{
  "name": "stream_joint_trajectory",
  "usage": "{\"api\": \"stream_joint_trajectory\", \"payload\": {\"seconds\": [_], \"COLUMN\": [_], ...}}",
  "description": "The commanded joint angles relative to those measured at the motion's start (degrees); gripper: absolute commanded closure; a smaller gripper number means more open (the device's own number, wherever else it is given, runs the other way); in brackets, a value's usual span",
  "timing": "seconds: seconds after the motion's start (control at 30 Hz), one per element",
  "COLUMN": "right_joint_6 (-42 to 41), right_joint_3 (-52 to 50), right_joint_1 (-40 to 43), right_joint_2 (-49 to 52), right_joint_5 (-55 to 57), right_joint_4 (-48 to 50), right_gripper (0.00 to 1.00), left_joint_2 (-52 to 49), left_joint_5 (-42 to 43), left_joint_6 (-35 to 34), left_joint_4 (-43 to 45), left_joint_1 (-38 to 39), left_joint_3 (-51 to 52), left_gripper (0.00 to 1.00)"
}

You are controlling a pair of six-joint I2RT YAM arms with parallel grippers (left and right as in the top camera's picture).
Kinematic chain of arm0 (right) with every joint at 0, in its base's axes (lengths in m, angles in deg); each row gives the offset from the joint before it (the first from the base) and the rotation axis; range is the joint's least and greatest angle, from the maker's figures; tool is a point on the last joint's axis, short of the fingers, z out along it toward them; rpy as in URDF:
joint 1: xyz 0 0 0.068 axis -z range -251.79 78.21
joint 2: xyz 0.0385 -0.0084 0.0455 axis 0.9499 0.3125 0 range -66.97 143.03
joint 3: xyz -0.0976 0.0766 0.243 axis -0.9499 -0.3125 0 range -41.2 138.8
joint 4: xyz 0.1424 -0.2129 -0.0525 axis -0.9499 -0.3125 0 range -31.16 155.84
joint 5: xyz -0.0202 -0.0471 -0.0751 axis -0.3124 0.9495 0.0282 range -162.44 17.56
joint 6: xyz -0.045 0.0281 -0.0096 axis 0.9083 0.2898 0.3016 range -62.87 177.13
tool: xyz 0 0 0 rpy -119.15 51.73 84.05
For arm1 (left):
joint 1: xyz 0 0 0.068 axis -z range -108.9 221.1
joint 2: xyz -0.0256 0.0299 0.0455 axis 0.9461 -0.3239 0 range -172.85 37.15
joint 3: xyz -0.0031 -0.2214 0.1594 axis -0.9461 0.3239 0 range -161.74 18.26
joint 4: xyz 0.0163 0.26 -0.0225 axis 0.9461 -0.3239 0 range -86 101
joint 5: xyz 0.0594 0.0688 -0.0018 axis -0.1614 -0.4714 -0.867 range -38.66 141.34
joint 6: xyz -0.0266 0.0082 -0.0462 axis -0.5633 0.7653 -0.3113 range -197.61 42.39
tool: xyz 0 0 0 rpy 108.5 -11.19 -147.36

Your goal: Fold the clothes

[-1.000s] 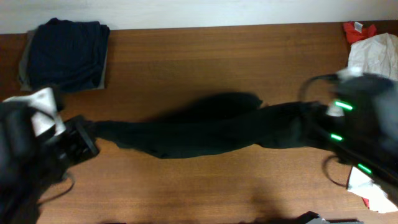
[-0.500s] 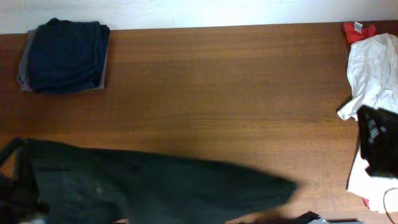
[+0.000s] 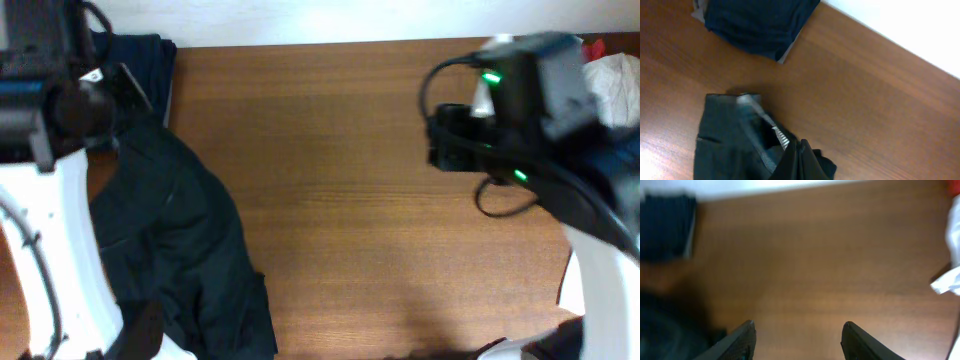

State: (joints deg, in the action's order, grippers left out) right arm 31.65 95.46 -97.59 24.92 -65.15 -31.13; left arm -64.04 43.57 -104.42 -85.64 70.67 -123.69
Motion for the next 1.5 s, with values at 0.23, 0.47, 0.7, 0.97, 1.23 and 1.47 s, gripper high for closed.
{"api": "stream_joint_trajectory", "payload": {"seconds": [0.23, 0.47, 0.7, 0.97, 1.23, 1.47], "right_joint_6": [12.0, 13.5, 8.0, 3.5, 2.3, 2.2], "right_joint_3": [-26.8, -49.6, -66.8, -68.7, -68.7, -68.7], "right_joint_1": [-0.5, -10.0, -22.8, -32.0, -33.1, -35.6], "right_joint_2": [6.0, 6.0, 6.0, 11.8, 16.1, 18.1], "right_joint_5": [-24.2, -28.8, -28.7, -21.1, -18.6, -18.5], "right_joint_4": [14.4, 34.1, 59.1, 67.5, 71.5, 75.0], "right_gripper": [0.43, 0.43, 0.39, 0.36, 0.36, 0.36], "left_joint_2": [-1.6, -1.0, -1.0, -1.0, -1.0, -1.0], "left_joint_5": [-6.6, -6.4, -6.4, -3.6, -3.6, -3.6], "left_joint_6": [0.5, 1.0, 1.7, 2.9, 3.8, 3.8], "left_joint_4": [-0.1, -0.1, -0.1, -0.1, -0.1, -0.1], "left_joint_1": [-5.0, -10.0, -10.0, -10.0, -10.0, -10.0], "left_joint_3": [-0.6, -0.6, -0.6, -0.6, -0.6, -0.6], "left_gripper": [0.99, 0.99, 0.99, 0.99, 0.99, 0.99]}}
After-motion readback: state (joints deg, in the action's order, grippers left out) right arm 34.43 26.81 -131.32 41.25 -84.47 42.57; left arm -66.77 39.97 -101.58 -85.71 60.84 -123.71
